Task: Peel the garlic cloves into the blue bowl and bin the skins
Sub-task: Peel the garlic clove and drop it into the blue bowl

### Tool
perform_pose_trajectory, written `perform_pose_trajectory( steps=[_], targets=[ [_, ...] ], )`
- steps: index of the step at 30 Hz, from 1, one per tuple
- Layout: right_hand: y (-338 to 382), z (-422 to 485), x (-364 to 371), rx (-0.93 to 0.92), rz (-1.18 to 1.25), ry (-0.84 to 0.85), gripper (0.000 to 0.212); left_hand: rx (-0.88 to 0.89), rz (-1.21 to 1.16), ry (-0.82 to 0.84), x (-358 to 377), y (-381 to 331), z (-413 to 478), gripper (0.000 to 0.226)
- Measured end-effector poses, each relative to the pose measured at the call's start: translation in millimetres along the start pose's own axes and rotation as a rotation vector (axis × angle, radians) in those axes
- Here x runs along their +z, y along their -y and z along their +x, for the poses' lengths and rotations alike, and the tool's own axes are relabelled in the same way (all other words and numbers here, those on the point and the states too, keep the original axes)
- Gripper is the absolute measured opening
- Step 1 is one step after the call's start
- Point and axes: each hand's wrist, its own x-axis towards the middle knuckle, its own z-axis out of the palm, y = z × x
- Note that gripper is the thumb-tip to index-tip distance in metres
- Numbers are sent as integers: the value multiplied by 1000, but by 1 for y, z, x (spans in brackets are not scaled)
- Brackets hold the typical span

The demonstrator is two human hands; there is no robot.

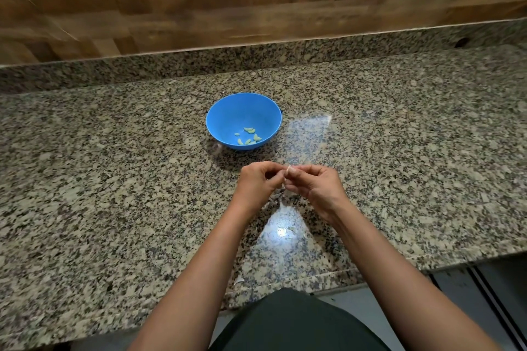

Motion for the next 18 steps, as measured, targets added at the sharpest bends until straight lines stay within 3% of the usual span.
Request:
perform_pose_trajectory(
  steps=[18],
  targets=[
    [5,-1,2,21,36,-40,4,-74,-97,44,-1,-1,1,13]
  ],
)
